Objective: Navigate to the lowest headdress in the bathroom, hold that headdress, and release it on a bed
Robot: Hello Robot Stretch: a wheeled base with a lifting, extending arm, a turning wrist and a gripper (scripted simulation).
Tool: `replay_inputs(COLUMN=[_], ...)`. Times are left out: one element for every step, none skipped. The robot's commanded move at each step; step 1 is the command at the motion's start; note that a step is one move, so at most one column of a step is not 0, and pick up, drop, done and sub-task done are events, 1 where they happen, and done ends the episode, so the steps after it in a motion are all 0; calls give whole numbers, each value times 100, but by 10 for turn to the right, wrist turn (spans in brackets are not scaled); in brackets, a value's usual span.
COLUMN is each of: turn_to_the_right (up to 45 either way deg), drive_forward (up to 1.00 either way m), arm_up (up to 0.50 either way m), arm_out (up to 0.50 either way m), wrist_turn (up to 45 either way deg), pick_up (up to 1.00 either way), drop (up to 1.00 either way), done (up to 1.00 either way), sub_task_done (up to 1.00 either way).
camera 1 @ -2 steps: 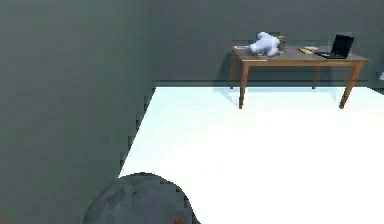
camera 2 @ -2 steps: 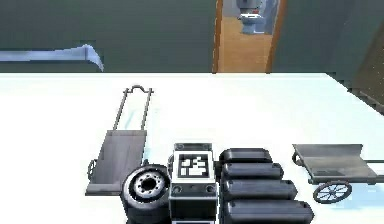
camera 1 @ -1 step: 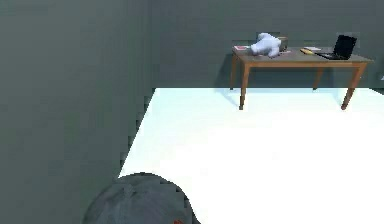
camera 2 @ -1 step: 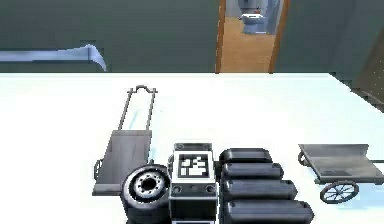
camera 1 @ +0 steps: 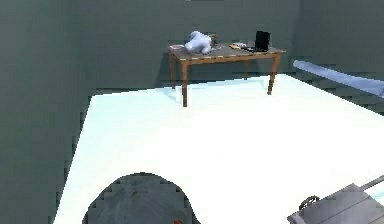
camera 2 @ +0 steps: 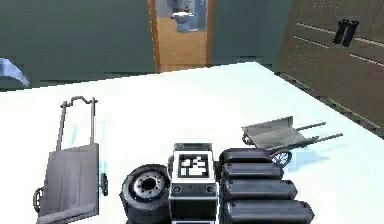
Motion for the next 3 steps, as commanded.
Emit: replay_inputs(turn_to_the_right=[0, 330, 0], drive_forward=[90, 0, 80], arm_up=[0, 0, 0], arm_out=[0, 0, 0], wrist_turn=[0, 0, 0], pick_up=[0, 0, 0], drop=[0, 0, 0], done=[0, 0, 0], sub_task_done=[0, 0, 0])
